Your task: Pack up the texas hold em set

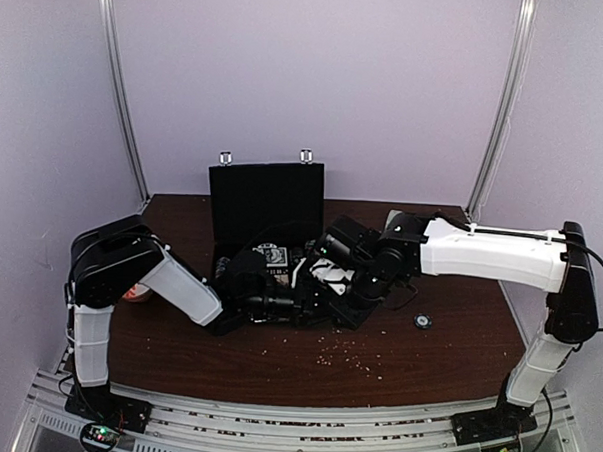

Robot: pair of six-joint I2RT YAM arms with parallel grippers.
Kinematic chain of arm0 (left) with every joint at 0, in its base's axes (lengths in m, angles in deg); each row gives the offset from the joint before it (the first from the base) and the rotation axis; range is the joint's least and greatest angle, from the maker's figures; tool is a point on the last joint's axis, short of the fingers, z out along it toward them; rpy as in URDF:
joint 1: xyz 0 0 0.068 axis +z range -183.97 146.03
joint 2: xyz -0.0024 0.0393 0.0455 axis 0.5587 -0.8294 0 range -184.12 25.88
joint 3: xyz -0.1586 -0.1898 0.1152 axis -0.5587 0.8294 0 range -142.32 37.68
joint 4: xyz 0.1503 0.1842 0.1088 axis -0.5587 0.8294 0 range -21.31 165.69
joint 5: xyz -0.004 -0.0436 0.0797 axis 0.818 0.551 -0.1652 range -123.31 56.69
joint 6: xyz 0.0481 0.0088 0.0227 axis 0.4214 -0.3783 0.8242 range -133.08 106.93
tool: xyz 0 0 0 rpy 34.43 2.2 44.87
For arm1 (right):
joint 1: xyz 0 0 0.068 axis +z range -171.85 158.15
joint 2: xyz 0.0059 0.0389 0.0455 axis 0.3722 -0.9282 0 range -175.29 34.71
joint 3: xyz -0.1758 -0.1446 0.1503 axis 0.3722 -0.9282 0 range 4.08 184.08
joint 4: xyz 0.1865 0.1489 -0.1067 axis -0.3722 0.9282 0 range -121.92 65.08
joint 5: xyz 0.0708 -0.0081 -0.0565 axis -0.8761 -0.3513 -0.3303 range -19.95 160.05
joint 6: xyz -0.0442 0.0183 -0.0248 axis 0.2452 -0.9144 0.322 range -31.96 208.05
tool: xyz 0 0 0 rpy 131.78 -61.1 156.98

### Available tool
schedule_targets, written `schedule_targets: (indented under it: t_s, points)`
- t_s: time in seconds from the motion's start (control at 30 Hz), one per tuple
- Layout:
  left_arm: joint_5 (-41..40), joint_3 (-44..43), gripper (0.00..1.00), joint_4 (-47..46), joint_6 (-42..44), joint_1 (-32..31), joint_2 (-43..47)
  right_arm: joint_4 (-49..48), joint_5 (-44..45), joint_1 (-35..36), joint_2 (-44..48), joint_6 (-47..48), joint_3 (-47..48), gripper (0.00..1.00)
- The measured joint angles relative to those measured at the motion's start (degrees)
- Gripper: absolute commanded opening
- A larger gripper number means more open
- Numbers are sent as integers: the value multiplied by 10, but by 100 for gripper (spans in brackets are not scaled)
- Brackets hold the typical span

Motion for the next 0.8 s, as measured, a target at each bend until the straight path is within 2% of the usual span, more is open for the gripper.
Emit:
schedule_targets:
  t_s: [0.1,0.2,0.23,0.33,0.47,0.8]
  points:
    - [0,0,0,-1,0,0,0,0,2,0,0,0,0,13]
    - [-2,0,0,-1,0,0,0,0,3,1,0,0,0,18]
    - [-3,0,0,-1,0,0,0,0,4,1,0,0,0,23]
    - [-7,0,0,-1,2,0,0,-3,7,1,0,0,-1,50]
    - [-6,1,0,0,14,-1,1,-25,3,0,9,5,-16,66]
    - [-7,1,0,16,48,-4,27,-95,-21,-1,83,20,-67,76]
